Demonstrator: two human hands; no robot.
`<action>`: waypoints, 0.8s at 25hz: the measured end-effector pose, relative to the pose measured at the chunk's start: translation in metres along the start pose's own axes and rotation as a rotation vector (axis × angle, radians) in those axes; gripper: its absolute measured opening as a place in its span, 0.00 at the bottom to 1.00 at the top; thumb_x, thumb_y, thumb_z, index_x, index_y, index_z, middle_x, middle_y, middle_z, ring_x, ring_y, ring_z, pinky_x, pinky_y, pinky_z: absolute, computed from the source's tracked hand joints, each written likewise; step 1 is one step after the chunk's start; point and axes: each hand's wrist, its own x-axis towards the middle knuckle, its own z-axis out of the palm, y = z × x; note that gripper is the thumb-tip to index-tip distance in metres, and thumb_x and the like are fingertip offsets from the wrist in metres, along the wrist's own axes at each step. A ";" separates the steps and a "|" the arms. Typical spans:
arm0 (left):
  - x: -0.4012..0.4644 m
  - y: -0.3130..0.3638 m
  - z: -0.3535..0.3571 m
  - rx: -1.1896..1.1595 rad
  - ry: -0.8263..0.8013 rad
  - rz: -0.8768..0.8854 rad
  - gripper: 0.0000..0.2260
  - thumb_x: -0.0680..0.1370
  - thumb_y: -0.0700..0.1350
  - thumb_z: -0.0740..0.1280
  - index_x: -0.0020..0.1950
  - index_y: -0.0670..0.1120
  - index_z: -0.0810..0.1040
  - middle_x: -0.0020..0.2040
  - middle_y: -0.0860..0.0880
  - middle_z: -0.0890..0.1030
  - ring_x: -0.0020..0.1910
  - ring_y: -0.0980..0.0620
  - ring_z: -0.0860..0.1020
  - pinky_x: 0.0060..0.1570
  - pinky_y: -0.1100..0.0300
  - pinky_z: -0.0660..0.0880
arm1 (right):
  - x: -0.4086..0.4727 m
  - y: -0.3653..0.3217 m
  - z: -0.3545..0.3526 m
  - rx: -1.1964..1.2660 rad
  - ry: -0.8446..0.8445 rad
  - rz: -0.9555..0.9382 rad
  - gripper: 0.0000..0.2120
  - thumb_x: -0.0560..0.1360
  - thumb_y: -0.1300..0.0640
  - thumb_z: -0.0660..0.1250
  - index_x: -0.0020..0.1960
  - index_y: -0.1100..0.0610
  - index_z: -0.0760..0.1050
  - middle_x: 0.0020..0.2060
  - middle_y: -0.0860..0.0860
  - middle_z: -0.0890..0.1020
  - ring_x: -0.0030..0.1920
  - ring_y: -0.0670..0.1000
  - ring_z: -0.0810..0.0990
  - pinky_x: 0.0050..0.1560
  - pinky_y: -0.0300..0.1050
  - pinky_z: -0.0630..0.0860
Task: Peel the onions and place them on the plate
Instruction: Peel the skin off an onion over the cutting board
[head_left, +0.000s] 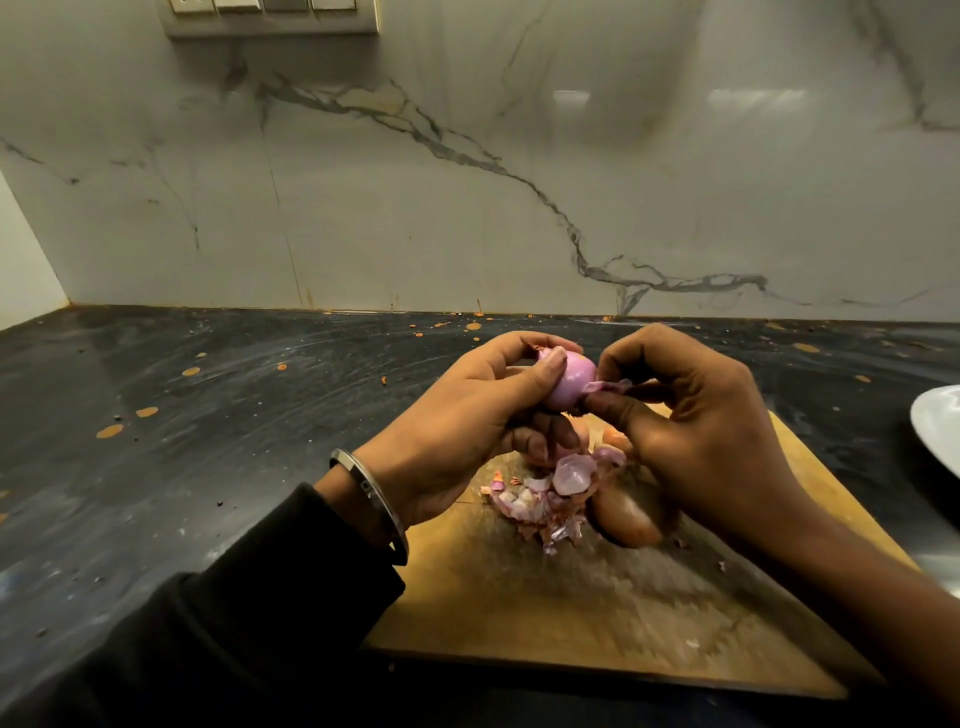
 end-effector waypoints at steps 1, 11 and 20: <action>0.000 0.000 0.000 -0.012 0.003 0.001 0.17 0.78 0.48 0.63 0.64 0.41 0.74 0.48 0.40 0.82 0.38 0.47 0.81 0.33 0.60 0.76 | 0.000 0.000 0.000 -0.018 -0.001 -0.021 0.06 0.72 0.67 0.73 0.46 0.61 0.78 0.41 0.50 0.80 0.44 0.49 0.80 0.46 0.49 0.79; 0.000 0.001 -0.001 -0.042 -0.012 -0.018 0.21 0.78 0.53 0.62 0.61 0.37 0.75 0.39 0.44 0.84 0.31 0.53 0.82 0.26 0.67 0.76 | 0.001 0.000 0.000 -0.092 -0.016 -0.098 0.12 0.68 0.68 0.78 0.44 0.58 0.78 0.40 0.49 0.80 0.43 0.48 0.80 0.43 0.43 0.79; -0.001 0.006 0.002 -0.072 0.007 -0.042 0.20 0.81 0.52 0.60 0.64 0.39 0.73 0.57 0.28 0.77 0.47 0.36 0.78 0.42 0.54 0.76 | 0.001 -0.001 0.001 0.128 -0.014 0.083 0.08 0.70 0.64 0.75 0.43 0.56 0.78 0.36 0.47 0.81 0.39 0.45 0.81 0.41 0.35 0.77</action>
